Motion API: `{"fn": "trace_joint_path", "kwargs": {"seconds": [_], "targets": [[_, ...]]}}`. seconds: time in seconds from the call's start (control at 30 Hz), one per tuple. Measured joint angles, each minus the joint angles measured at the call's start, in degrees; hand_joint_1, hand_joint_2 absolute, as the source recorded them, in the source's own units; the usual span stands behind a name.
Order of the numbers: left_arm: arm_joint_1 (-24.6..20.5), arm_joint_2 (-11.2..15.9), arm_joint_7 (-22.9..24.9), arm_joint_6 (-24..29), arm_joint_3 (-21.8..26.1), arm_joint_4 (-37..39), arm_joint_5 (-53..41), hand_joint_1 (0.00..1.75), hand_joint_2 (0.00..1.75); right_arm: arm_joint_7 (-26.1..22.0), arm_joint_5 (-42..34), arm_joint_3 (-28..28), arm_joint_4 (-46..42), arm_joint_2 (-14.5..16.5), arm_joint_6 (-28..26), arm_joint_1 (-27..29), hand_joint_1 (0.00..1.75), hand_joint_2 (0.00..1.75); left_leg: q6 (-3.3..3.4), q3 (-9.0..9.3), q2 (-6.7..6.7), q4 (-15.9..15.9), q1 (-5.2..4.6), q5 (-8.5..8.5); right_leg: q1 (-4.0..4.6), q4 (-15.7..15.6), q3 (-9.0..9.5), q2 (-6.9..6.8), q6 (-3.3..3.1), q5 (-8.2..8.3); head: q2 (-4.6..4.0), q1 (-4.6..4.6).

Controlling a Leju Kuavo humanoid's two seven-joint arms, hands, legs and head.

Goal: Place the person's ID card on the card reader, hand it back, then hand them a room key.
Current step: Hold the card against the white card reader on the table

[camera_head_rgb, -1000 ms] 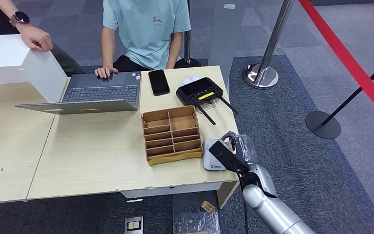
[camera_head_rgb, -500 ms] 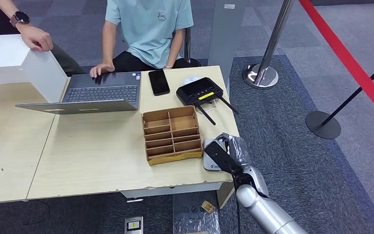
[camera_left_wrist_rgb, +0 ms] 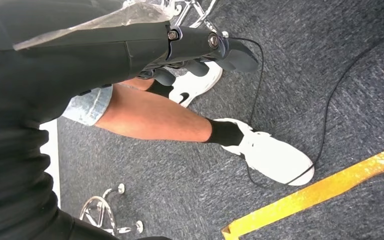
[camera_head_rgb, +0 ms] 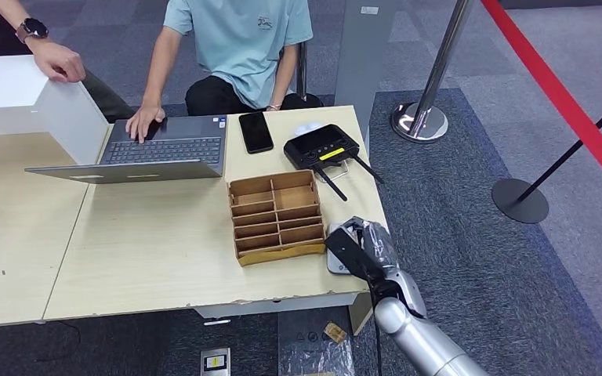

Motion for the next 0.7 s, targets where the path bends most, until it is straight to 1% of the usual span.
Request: {"fn": "trace_joint_path", "kwargs": {"seconds": [0.47,0.6,0.7], "targets": [[0.0,0.0,-0.3,0.1,0.1,0.0,0.4,0.0,1.75,-1.6,-0.7,0.3,5.4,0.8,-1.2,-0.1,1.75,1.75,0.0,0.01,0.0,0.0,0.0,0.0,0.0,0.0,0.01,0.0,0.0,0.0,0.0,-0.01],[0.0,0.0,-0.6,0.1,0.3,0.0,0.2,0.0,1.75,-0.5,0.4,0.5,6.2,0.8,-1.2,-0.7,1.75,1.75,0.0,0.02,0.0,0.0,0.0,0.01,0.0,0.0,0.03,0.0,0.0,0.01,0.0,0.0],[0.0,0.0,-0.8,0.1,0.3,0.0,-0.2,0.0,1.75,1.9,2.6,0.8,6.0,0.3,-0.4,-1.5,1.75,1.75,0.0,0.02,0.0,0.0,-0.01,0.01,-0.01,0.0,0.03,0.0,0.03,0.04,0.0,-0.01]]}}
